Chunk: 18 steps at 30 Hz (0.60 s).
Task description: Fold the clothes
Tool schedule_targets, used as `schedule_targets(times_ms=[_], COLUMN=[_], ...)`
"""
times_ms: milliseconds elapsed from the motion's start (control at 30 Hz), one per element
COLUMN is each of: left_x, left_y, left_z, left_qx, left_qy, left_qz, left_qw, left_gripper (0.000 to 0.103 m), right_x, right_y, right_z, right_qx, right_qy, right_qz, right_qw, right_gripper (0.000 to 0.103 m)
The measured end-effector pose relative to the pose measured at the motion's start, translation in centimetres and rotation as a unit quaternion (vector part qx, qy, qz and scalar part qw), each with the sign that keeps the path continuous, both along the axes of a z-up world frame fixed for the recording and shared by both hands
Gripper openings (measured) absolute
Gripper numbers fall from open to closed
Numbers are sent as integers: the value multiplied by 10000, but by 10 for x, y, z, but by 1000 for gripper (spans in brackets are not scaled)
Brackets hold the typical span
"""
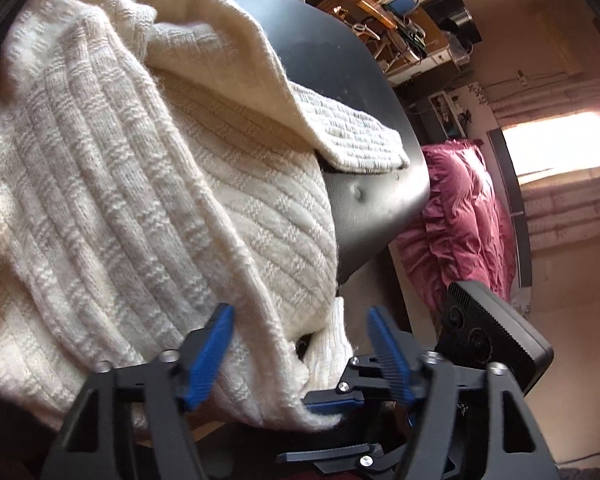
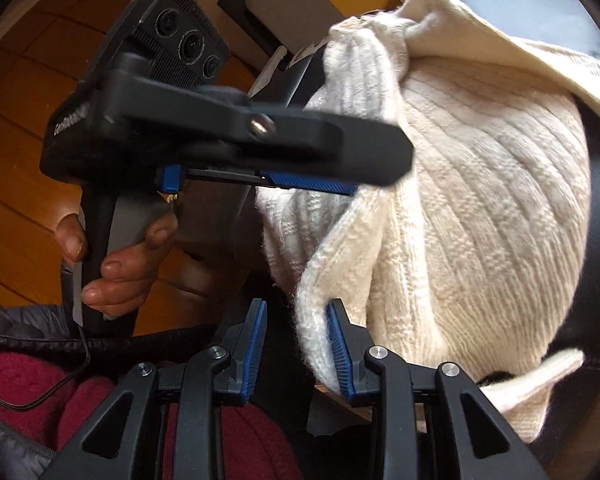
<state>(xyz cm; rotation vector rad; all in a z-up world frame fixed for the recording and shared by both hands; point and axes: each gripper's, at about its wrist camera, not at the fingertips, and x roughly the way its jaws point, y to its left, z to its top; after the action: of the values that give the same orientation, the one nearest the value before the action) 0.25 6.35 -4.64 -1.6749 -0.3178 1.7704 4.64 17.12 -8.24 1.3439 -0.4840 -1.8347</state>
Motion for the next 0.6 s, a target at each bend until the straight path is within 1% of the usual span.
schedule_targets(times_ms=[33, 67, 100, 133, 167, 200, 233, 267, 400, 433, 467, 500, 567, 600], left_x=[1, 3, 4, 5, 6, 7, 8, 10, 13, 12, 12, 12, 12, 12], left_y=[0, 0, 0, 0, -1, -3, -4, -5, -9, -11, -15, -20, -37, -46], left_z=[-1, -2, -3, -5, -8, -11, -13, -14, -26, -29, -29, -26, -17, -12], left_qx=[-75, -150, -224, -315, -409, -487, -568, -654, -881, -878, -811, -721, -507, -394], left_qy=[-2, -5, -7, -20, -56, -87, -87, -72, -294, -347, -337, -296, -210, -166], left_qz=[-42, -84, -126, -148, -149, -152, -172, -204, -270, -224, -156, -88, 97, 196], left_qw=[10000, 9999, 9997, 9994, 9990, 9987, 9982, 9976, 9953, 9953, 9960, 9969, 9984, 9989], left_gripper=[60, 53, 49, 40, 33, 30, 25, 22, 21, 21, 11, 7, 6, 6], right_x=[-2, -3, -5, -6, -7, -8, -9, -10, -16, -18, -19, -20, -23, -27], right_y=[-4, -7, -11, -14, -17, -19, -20, -21, -28, -31, -32, -32, -21, -10], right_z=[0, -1, -1, -2, -2, -3, -3, -4, -5, -5, -5, -5, -1, 2], right_qx=[13, 45, 98, 154, 214, 259, 290, 329, 419, 460, 493, 496, 310, 158], right_qy=[10, 24, 43, 61, 80, 90, 94, 110, 188, 209, 220, 221, 219, 219], right_qz=[9, 30, 67, 95, 111, 120, 122, 128, 204, 234, 263, 287, 259, 150], right_qw=[10000, 10000, 9999, 9998, 9997, 9996, 9995, 9993, 9987, 9985, 9982, 9981, 9989, 9995], right_gripper=[32, 32, 33, 34, 35, 35, 35, 35, 36, 36, 36, 36, 36, 35])
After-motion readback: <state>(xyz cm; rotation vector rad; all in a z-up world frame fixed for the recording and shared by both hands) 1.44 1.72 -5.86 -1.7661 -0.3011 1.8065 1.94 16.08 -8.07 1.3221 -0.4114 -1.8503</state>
